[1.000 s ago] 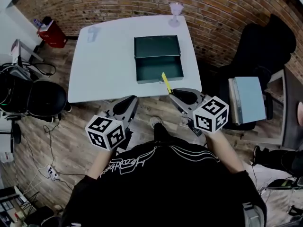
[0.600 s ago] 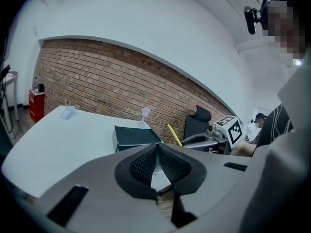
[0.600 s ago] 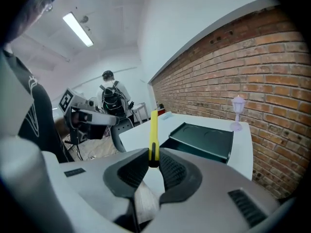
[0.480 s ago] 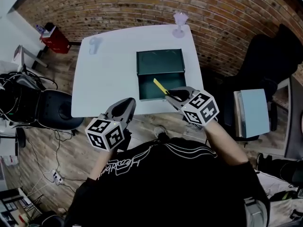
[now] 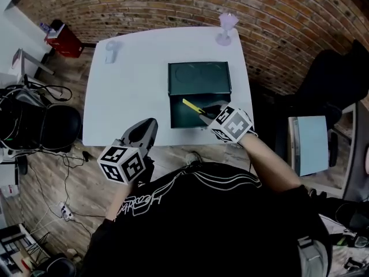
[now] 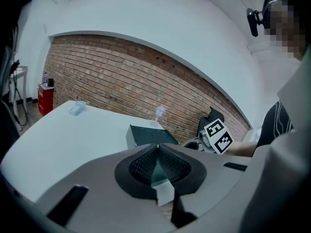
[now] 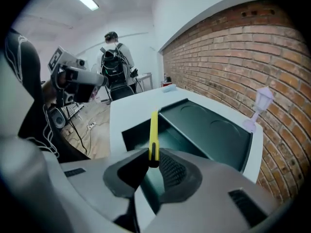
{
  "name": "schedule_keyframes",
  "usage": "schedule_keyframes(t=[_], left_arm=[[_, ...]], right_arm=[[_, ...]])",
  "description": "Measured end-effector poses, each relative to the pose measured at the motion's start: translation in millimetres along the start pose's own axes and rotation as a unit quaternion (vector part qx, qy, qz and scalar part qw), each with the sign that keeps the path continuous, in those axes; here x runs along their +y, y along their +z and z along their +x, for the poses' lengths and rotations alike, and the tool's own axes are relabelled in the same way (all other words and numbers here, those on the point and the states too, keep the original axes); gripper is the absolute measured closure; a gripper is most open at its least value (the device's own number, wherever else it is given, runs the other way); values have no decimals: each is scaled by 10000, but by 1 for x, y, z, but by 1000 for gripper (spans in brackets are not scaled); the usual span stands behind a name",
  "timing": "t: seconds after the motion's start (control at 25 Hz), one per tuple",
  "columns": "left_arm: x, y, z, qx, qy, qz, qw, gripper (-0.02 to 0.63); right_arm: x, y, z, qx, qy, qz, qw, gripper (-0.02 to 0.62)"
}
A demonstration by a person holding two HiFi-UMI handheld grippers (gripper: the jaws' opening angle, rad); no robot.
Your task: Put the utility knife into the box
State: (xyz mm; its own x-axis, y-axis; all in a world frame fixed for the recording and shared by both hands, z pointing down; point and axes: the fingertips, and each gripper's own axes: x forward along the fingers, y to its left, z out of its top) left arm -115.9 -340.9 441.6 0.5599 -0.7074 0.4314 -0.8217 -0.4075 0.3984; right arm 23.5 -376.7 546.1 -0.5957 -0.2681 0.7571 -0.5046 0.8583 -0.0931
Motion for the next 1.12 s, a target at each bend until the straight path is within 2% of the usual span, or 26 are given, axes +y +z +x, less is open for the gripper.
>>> schedule_keyframes(t=[0.16,0.52,0.68,0.92,1.12], left_arm=[[18,-4,7,-64,97,-191,9997,566],[41,-12,15,-60,275,-430,9987,566],[49,-12,13,-94,391,-504,9979,566],[48,-11,11,-102,424,-536,9976,566],[41,-7,13,-104,385,-429,9983,566]], right_arm=[[-10,-14,24,508,31,-70,9987,525],[-15,-27,64,1218,116,-425,9916,525],[-25,-38,70,1612,-84,-643,9848,525],[-23,-45,71,1638,35,-625,9845,510],[-13,-36,69,1370,332,-499,9888,421]])
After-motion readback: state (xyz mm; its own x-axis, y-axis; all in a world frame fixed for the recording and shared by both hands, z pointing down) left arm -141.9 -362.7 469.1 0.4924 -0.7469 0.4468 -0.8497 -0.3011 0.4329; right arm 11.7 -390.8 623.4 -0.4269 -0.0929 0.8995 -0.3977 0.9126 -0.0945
